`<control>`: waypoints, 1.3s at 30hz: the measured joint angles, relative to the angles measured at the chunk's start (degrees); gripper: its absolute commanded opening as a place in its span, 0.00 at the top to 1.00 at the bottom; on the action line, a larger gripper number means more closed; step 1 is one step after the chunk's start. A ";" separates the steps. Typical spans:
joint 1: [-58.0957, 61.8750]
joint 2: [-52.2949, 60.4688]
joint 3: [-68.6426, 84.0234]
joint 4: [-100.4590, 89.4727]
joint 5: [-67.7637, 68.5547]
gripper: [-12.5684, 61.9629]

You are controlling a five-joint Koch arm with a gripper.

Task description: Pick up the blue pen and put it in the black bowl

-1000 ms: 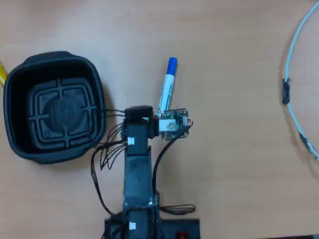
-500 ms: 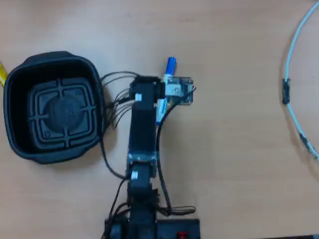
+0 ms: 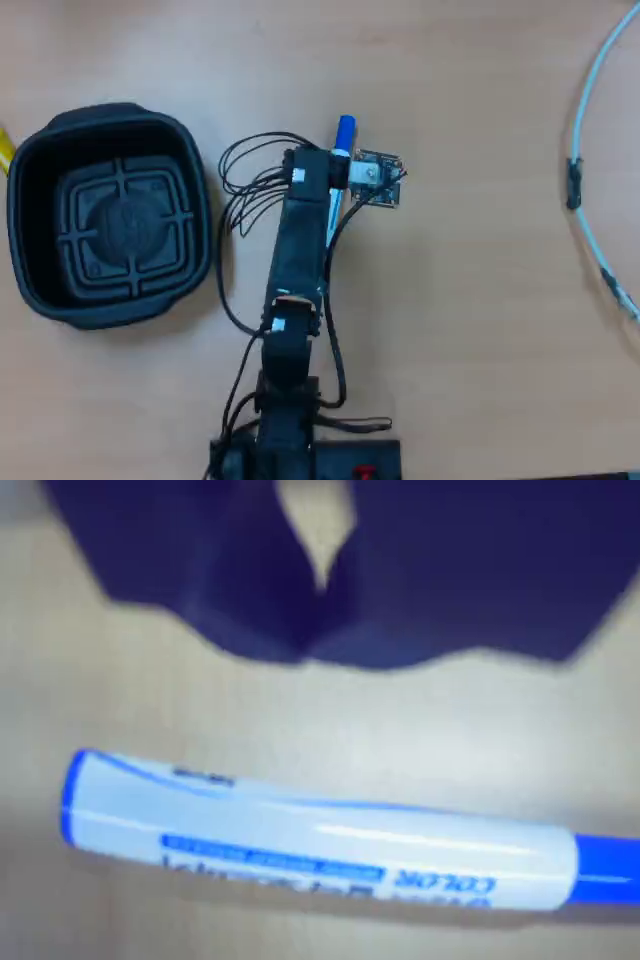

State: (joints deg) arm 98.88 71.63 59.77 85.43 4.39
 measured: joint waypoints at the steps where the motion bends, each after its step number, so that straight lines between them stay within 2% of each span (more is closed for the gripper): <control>1: 0.09 0.00 0.00 0.00 -3.34 0.91; 19: 5.27 -0.44 0.00 9.14 -68.38 0.89; 22: 5.10 -1.67 0.00 9.14 -71.81 0.84; 28: 5.19 -6.59 0.00 9.14 -79.80 0.62; 32: 4.83 -8.96 0.00 9.14 -84.46 0.59; 39: 4.04 -9.84 -0.09 9.14 -84.90 0.52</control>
State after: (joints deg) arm 102.92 61.79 59.68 94.57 -80.51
